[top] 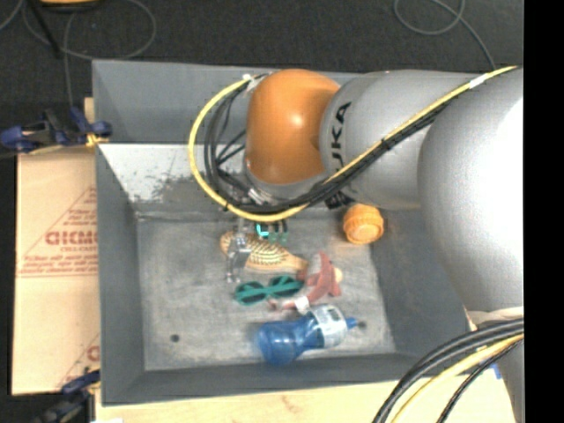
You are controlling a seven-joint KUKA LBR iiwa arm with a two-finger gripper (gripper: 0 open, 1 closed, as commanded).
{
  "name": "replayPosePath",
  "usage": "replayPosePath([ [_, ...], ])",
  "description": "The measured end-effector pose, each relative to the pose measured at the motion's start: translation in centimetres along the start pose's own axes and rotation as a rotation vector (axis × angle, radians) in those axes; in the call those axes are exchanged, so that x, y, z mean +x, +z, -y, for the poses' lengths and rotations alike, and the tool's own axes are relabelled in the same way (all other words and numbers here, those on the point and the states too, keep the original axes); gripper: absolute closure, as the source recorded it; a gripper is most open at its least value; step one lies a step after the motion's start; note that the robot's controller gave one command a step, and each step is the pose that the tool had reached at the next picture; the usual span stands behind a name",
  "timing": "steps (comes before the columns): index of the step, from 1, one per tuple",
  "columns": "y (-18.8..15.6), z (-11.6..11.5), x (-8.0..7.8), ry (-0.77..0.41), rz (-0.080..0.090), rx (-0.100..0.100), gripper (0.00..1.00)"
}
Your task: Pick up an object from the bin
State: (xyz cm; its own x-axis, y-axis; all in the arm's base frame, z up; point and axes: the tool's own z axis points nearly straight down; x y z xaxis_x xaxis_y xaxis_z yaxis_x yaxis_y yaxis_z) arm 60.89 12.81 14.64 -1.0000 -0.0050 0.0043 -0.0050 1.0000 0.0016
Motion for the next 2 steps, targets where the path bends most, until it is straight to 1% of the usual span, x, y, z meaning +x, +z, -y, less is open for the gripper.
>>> replayPosePath([
  [1,-0.5,0.0,-0.2,0.003,0.008,-0.001,0.00],
  [2,1.6,2.4,1.6,0.060,0.011,-0.002,0.00],
])
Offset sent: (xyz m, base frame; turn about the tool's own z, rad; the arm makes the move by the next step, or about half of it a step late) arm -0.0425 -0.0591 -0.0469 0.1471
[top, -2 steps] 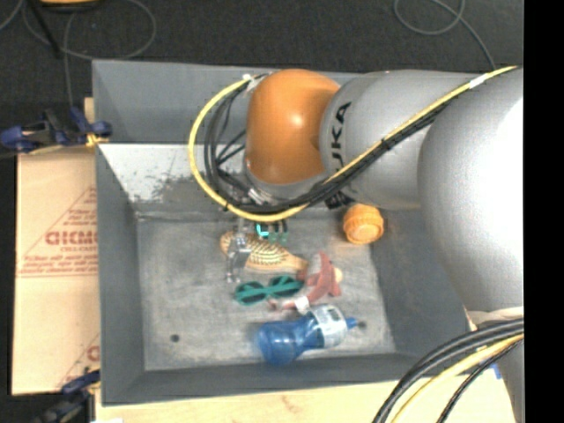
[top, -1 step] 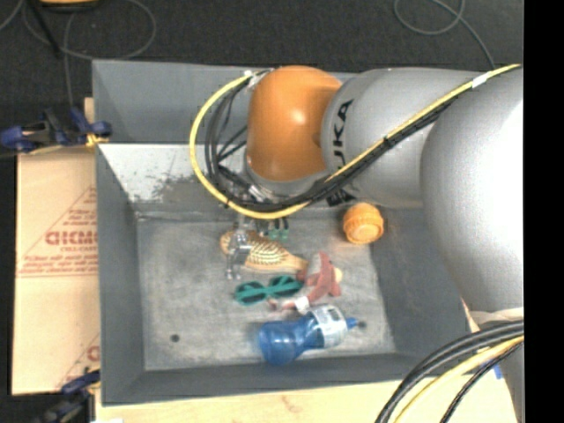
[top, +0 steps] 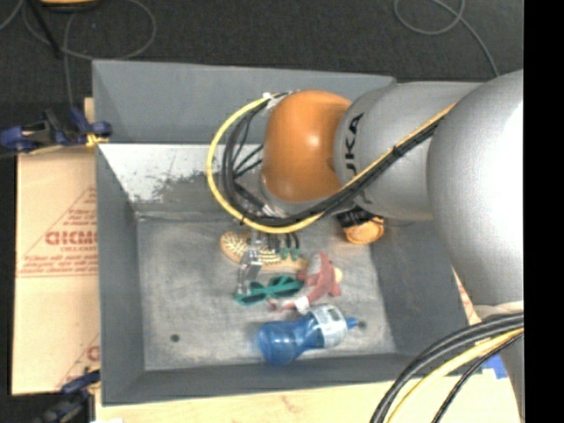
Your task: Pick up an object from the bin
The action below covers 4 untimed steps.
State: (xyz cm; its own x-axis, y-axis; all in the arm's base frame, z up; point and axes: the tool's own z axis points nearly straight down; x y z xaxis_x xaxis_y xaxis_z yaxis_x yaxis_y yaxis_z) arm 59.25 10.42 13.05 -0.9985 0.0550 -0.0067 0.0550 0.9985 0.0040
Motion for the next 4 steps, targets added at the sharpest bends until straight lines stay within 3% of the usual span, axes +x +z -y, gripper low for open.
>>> replayPosePath([
  [1,1.3,1.8,-0.9,-0.001,-0.008,0.006,0.00],
  [2,4.2,4.5,0.3,-0.152,0.007,0.002,0.00],
  [3,4.6,5.4,-1.5,-0.075,0.019,-0.009,1.00],
  [4,4.6,5.4,-1.5,-0.075,0.019,-0.009,1.00],
])
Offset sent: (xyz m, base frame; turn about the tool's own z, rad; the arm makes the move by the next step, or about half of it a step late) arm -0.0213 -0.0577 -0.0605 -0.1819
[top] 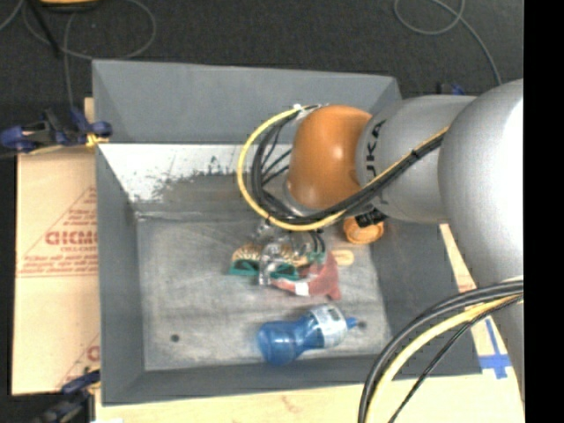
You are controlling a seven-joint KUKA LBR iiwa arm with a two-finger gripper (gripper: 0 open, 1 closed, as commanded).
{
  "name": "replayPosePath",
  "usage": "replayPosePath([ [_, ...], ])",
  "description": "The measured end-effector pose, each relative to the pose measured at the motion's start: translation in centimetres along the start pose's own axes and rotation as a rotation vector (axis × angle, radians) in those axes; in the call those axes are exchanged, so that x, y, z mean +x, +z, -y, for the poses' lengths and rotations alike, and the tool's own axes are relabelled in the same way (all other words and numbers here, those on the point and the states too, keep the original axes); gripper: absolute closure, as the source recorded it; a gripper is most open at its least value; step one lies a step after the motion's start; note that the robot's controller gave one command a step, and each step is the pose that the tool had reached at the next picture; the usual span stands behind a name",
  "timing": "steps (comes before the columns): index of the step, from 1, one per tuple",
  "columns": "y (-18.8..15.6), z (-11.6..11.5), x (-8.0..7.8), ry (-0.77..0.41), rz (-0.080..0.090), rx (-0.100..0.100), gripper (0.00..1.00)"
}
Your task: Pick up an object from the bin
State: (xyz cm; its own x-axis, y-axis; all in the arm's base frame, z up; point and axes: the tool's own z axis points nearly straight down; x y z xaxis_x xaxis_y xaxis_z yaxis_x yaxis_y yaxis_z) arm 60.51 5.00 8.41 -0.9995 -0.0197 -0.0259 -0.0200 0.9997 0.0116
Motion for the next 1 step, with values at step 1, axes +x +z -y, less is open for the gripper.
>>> replayPosePath([
  [1,-15.38,-4.18,0.72,-0.036,-0.017,0.010,1.00],
])
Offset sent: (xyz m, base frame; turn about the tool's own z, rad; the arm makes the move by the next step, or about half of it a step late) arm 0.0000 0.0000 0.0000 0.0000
